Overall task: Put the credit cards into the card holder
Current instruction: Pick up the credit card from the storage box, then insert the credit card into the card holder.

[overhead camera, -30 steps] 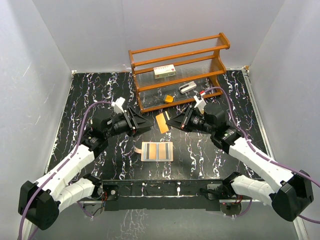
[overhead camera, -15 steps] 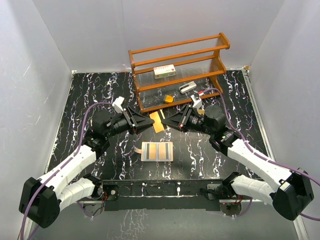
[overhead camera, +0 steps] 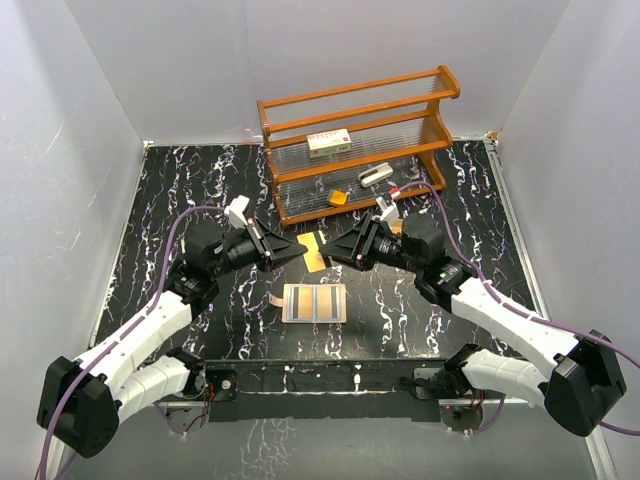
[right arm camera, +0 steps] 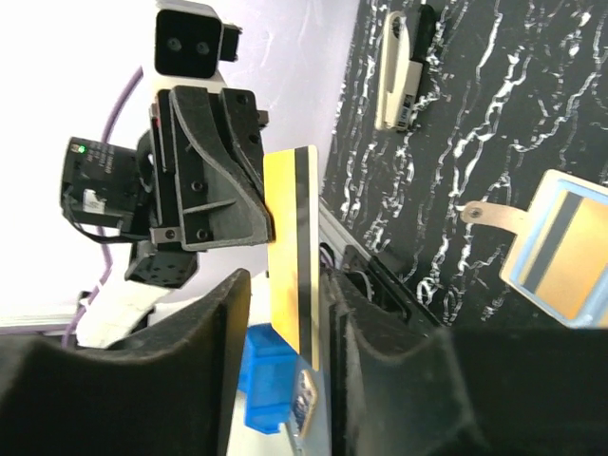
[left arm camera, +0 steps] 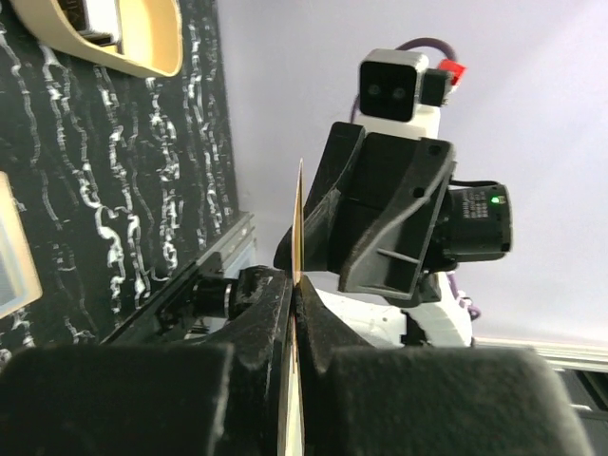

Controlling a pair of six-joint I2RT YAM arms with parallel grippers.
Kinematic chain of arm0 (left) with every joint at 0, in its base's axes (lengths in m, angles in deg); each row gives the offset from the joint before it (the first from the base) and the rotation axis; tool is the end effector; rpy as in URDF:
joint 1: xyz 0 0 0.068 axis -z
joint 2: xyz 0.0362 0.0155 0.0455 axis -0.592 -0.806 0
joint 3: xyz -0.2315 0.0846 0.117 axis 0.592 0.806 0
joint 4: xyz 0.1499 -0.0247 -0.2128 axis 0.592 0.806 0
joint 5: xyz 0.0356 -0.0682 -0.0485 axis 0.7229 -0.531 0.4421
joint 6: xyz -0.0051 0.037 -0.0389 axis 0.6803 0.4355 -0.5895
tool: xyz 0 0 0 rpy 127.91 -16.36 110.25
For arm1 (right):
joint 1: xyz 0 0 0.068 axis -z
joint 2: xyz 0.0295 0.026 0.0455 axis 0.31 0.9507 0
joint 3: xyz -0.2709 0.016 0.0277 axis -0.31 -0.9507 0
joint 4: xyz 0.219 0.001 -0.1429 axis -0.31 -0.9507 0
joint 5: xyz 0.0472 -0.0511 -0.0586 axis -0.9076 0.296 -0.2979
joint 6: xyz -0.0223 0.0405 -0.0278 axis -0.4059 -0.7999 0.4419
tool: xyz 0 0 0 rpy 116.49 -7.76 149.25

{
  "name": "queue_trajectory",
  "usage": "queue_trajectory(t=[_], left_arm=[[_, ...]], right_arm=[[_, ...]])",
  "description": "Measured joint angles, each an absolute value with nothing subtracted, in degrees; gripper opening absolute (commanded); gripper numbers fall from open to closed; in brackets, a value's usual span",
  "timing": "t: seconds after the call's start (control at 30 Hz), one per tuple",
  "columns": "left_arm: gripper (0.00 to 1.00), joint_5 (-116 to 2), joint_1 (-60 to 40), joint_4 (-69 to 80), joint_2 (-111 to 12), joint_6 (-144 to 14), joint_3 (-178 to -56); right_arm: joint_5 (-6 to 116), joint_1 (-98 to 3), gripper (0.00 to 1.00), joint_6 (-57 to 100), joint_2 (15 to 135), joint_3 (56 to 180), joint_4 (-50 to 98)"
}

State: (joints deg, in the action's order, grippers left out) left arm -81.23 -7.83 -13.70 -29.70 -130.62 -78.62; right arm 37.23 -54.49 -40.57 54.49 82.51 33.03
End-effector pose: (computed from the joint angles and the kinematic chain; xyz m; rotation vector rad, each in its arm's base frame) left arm 0.1895 -0.1244 0.2925 -0.2847 1.9216 -1.7857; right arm 0.1880 0.1576 0.2934 0.2114 2.0925 1.6200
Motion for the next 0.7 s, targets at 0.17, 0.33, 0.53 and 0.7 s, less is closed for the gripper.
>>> queue_trajectory(t=[0.17, 0.33, 0.53, 0.7], left_arm=[[0.00, -80.55, -7.83, -5.81, -29.46, -124.59, -79.62], [0.00, -79.44, -7.83, 3.24, -30.86, -116.35, -82.58], [0.00, -80.27, -7.83, 10.63, -39.17, -108.61, -85.11], [0.00, -81.34, -7.83, 14.23, -44.94, -104.30, -85.11]], right_arm=[[39.09, -54.75, 0.45, -37.03, 54.47, 82.77, 27.41], [44.05, -54.75, 0.44, -32.05, 54.38, 84.63, 18.47], [49.60, -54.75, 0.39, -27.02, 54.86, 85.33, 9.51], [51.42, -54.75, 0.35, -23.94, 59.23, 85.31, 6.14]])
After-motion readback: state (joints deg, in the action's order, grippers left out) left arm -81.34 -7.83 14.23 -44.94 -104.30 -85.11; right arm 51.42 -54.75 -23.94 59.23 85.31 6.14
